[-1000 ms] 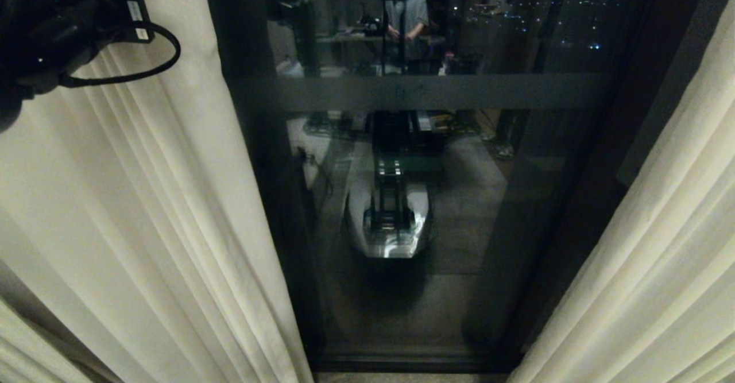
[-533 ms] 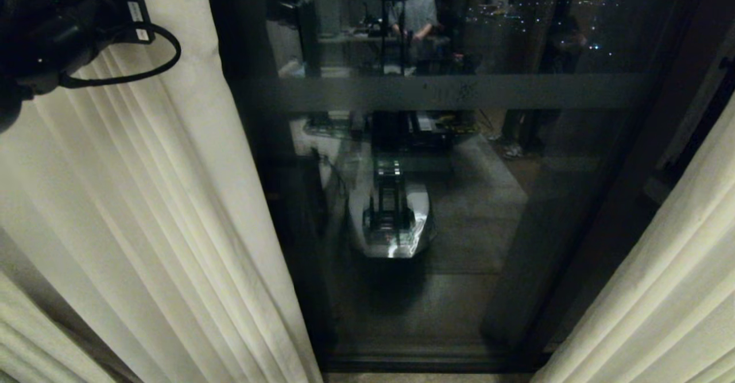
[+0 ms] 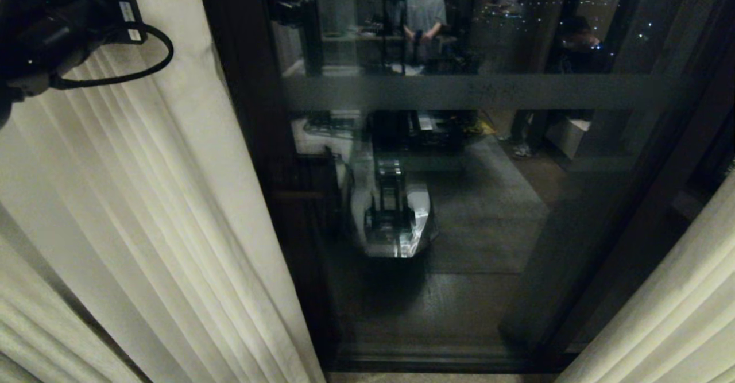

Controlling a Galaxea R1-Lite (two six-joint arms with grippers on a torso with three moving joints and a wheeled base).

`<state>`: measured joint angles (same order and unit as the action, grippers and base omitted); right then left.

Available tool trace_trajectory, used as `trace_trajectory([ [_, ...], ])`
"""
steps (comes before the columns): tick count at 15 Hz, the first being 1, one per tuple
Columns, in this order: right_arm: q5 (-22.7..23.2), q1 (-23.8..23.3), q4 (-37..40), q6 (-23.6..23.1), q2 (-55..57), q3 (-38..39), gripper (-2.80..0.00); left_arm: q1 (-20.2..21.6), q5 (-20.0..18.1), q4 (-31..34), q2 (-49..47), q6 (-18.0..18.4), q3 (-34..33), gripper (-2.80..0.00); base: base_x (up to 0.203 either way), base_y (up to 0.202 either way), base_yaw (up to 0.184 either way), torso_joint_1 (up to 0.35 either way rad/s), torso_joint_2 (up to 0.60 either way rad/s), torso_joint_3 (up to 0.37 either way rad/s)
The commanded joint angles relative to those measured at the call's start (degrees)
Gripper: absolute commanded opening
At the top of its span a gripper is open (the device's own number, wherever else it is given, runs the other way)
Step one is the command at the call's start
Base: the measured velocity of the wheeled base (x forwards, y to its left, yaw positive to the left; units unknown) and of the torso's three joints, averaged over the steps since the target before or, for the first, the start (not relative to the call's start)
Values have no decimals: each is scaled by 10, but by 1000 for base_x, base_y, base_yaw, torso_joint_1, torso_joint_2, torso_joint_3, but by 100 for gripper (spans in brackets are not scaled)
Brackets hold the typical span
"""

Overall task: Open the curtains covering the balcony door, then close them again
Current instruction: Pull the inner curtains open on both sides

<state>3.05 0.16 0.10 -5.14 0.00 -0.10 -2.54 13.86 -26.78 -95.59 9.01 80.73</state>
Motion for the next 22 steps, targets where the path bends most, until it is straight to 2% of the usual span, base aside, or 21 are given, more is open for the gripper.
trace_trajectory([
  [1,0,0,0,0,1,0,-280,-1,0,-2,1,0,0,-280,0,0,0,0,0,0],
  [5,0,0,0,0,1,0,-280,0,0,-3,2,-2,7,-280,0,0,0,0,0,0],
  [9,0,0,0,0,1,0,-280,2,0,-2,8,-37,8,-280,0,0,0,0,0,0],
  [12,0,0,0,0,1,0,-280,23,0,-1,7,-63,24,-280,0,0,0,0,0,0],
  [17,0,0,0,0,1,0,-280,114,-1,3,4,-98,47,-280,0,0,0,0,0,0],
  [22,0,0,0,0,1,0,-280,242,-1,4,-6,-138,48,-280,0,0,0,0,0,0],
])
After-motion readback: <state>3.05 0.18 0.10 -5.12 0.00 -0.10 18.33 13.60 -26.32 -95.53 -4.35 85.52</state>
